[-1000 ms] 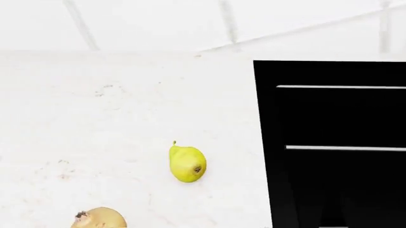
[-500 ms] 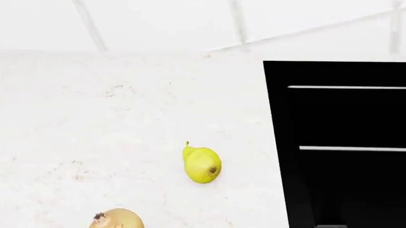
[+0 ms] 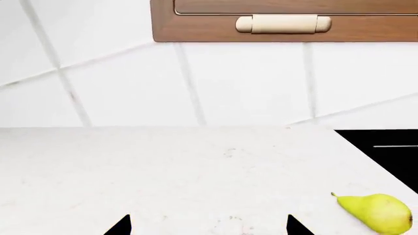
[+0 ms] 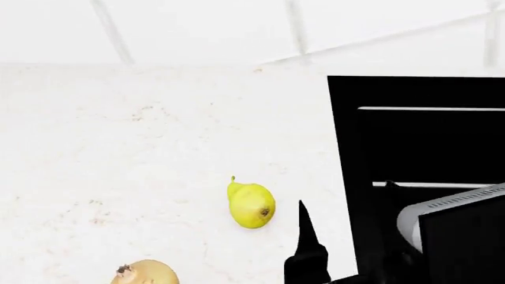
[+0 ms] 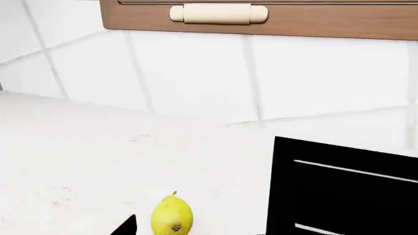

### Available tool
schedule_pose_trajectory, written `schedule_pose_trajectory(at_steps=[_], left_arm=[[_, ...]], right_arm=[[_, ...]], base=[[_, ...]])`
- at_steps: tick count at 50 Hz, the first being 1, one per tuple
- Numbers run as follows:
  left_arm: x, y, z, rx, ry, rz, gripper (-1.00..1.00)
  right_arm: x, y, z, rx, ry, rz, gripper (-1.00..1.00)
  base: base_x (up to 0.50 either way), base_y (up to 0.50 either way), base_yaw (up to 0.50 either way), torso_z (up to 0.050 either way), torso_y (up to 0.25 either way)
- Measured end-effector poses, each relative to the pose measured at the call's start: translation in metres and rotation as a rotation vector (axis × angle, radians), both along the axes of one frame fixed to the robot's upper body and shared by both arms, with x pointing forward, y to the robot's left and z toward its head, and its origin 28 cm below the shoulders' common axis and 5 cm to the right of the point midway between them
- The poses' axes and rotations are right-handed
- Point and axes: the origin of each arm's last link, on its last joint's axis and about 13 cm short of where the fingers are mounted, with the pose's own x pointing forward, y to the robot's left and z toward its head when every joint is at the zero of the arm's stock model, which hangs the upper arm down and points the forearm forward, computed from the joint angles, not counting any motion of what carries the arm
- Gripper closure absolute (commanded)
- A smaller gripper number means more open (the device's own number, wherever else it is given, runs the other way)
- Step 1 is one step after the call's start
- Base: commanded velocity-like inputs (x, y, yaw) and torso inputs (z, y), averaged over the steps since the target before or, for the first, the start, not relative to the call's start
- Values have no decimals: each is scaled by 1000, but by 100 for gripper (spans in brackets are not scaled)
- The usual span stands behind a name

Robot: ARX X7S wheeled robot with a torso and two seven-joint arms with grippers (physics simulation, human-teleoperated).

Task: There is a mixed pile of frozen fruits and vegetables on the counter. Locate all the frozen vegetables and place the items in a bowl on the counter. Take all the frozen fruits and defrost them in a running sink.

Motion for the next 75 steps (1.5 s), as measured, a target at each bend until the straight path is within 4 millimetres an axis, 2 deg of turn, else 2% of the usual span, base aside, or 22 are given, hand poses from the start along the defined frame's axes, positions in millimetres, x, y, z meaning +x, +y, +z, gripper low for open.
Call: schedule_pose_trajectory(at_steps=[16, 29, 45, 75], left_arm=[[-2, 1, -3, 8, 11, 4, -100], [-2, 1, -5, 10, 18, 4, -100], [-2, 2, -9, 15, 23, -2, -100], [-10, 7, -14, 19, 35, -4, -100]], right_arm=[[40, 29, 0, -126, 46, 202, -100], [68, 44, -5, -193, 77, 255, -100], [96, 48, -17, -166, 163, 228, -100], [134, 50, -60, -147, 344, 217, -100]], base=[[0, 0, 0, 0, 0], [0, 0, 0, 0, 0], [0, 0, 0, 0, 0], [0, 0, 0, 0, 0]])
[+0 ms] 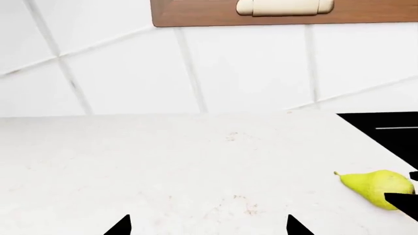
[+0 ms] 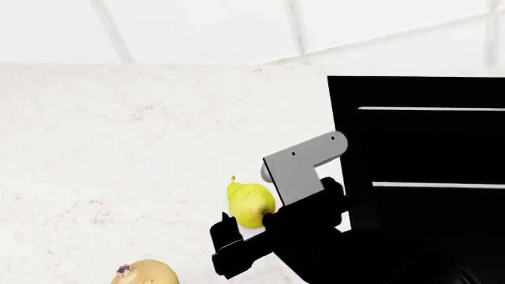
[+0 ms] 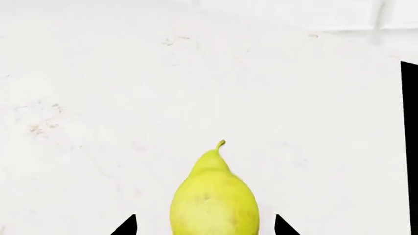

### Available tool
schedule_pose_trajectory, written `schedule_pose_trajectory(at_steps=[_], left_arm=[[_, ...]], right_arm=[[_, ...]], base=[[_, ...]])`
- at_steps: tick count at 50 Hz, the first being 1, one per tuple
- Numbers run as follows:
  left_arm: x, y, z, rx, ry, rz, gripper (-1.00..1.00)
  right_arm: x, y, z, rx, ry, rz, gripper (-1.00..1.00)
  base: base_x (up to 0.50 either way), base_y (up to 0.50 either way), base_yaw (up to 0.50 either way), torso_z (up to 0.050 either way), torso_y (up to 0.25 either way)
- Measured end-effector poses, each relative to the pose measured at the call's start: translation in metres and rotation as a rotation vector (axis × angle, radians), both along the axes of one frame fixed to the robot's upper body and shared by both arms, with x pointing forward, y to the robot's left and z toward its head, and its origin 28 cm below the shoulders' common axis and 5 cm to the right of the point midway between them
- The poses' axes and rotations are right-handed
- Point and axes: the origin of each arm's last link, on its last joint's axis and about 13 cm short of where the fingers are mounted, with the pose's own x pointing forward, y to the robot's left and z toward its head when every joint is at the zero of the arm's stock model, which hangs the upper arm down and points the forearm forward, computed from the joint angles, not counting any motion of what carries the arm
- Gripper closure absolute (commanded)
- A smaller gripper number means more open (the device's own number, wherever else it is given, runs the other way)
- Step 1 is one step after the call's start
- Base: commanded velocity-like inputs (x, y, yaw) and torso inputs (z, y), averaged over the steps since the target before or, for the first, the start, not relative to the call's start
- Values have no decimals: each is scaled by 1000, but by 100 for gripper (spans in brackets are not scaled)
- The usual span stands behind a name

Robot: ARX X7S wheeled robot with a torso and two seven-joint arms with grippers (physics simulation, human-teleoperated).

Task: There is a mixed pile of frozen fruits and vegetables on the counter. Locate all the frozen vegetables and place the items in a bowl on the counter. Take all the frozen fruits and defrost them in a running sink.

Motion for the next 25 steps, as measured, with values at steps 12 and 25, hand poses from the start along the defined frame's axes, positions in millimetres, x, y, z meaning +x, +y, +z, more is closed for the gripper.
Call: schedule_pose_trajectory(at_steps=[12, 25], left_arm=[[2, -3, 0, 4, 1, 5, -100], [2, -3, -2, 4, 3, 7, -100]], right_arm=[[11, 4, -11, 3, 33, 4, -100], [28, 5, -20, 1, 55, -11, -100]], base=[[0, 0, 0, 0, 0], [0, 0, 0, 0, 0]])
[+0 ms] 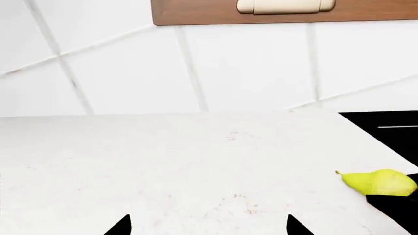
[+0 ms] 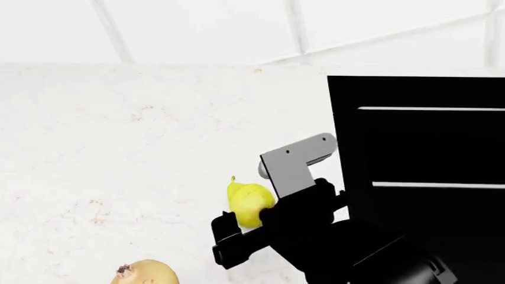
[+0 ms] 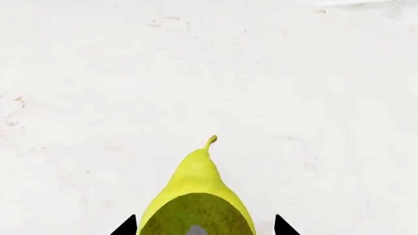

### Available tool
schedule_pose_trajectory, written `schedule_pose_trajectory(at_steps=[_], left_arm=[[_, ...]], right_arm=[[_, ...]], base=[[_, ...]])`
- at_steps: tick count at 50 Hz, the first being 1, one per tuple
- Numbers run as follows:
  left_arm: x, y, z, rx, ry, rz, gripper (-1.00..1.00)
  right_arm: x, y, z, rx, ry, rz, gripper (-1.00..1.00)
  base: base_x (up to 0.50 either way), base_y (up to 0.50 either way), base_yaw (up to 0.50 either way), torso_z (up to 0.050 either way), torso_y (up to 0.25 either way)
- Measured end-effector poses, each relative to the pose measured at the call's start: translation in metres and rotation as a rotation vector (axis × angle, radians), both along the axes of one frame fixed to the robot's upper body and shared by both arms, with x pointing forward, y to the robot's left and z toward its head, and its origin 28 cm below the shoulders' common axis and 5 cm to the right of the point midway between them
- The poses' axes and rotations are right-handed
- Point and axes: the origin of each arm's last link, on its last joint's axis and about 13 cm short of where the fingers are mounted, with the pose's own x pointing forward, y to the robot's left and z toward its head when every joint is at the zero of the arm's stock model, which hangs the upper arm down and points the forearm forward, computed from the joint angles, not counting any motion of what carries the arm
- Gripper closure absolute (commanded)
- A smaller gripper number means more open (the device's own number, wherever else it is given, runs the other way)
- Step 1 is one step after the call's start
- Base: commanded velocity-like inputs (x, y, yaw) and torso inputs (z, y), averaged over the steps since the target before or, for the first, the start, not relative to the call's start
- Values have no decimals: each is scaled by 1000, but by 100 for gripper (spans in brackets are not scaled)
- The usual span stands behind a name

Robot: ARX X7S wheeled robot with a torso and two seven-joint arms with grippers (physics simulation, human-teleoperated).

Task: There is a mixed pile of frozen fruits and vegetables on the counter. Locate all the frozen vegetables and place the items in a bowl on the counter. Take all the frozen fruits and defrost them in a running sink.

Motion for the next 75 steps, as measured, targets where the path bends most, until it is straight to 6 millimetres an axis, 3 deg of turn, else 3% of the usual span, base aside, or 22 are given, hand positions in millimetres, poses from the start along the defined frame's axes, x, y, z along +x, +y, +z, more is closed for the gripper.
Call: schedule_pose_trajectory(at_steps=[2, 3, 12, 22, 37, 57, 75], left_arm=[[0, 0, 0, 0, 0, 0, -100], [-1, 0, 0, -1, 0, 0, -100], [-1, -1, -2, -15, 8, -10, -100], [1, -10, -3, -57, 21, -68, -100], [4, -28, 9, -100, 47, -217, -100], [-12, -54, 8, -82, 154, -412, -100], [-5, -68, -10, 20, 167, -454, -100]], right_arm=[[2, 0, -1, -2, 0, 0, -100], [2, 0, -1, -3, -1, 1, 100], [-1, 1, 1, 4, -27, -1, 100], [-19, -3, 22, 20, -101, -3, 100], [-52, -29, 51, 68, -198, -66, 100], [-87, -43, 48, 85, -228, -92, 100], [-125, -48, 57, 112, -291, -116, 100]], base=[[0, 0, 0, 0, 0], [0, 0, 0, 0, 0], [0, 0, 0, 0, 0], [0, 0, 0, 0, 0], [0, 0, 0, 0, 0], [0, 0, 0, 0, 0], [0, 0, 0, 0, 0]])
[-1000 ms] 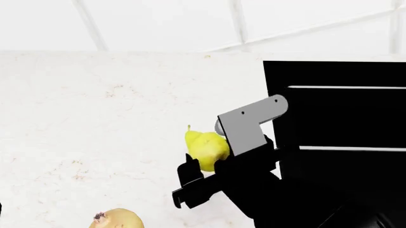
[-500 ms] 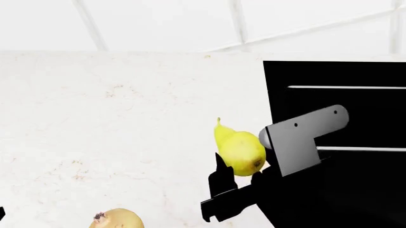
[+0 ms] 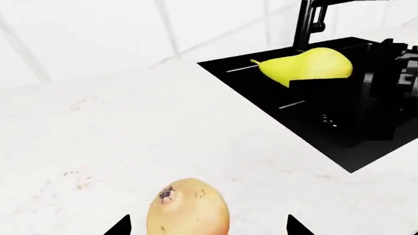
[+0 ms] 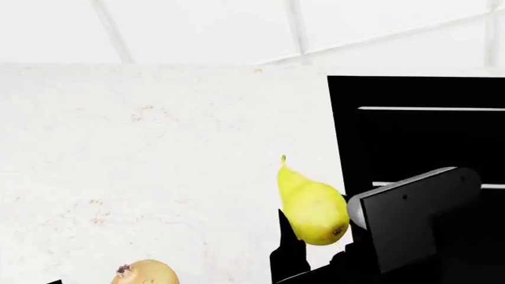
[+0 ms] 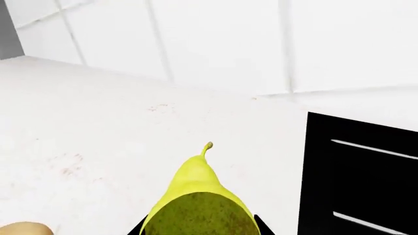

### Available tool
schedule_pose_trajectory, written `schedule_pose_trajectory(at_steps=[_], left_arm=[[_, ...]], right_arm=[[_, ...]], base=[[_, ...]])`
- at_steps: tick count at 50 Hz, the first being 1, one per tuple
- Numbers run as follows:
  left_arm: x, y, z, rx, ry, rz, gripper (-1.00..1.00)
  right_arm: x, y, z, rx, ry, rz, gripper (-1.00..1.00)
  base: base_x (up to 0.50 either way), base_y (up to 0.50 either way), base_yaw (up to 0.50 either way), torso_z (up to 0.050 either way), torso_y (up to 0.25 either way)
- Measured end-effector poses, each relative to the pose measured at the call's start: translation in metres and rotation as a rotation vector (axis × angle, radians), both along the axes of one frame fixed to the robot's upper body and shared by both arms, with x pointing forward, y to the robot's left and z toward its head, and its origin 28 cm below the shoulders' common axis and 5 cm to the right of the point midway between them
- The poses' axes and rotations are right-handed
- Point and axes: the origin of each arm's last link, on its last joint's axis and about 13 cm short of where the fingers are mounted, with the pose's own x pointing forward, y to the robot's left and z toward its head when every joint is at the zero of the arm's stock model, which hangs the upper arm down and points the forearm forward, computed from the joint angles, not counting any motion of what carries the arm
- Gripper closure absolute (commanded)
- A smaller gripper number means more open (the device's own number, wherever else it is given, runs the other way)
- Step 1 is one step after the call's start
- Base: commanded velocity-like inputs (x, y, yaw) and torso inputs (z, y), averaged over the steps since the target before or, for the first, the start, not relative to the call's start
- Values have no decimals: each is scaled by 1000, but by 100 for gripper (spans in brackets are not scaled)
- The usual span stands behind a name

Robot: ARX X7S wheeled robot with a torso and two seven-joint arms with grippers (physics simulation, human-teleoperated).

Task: There is a mixed pile of frozen fruits and vegetables on the counter. Locate all the frozen vegetables and place the items in a bowl on the counter. Take all the frozen fruits and defrost them in a running sink.

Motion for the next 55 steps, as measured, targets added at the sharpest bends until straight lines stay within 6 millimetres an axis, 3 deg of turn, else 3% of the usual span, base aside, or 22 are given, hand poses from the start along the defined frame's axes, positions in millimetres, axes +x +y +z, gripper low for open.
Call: schedule_pose_trajectory(at_steps=[18, 55], left_arm=[[20, -8, -15, 28, 36, 0, -100], [70, -16, -52, 47, 184, 27, -100]], right_arm=[[-19, -6, 11, 23, -41, -30, 100], [-25, -7, 12, 36, -35, -23, 100]], base=[[0, 0, 0, 0, 0], [0, 0, 0, 0, 0]])
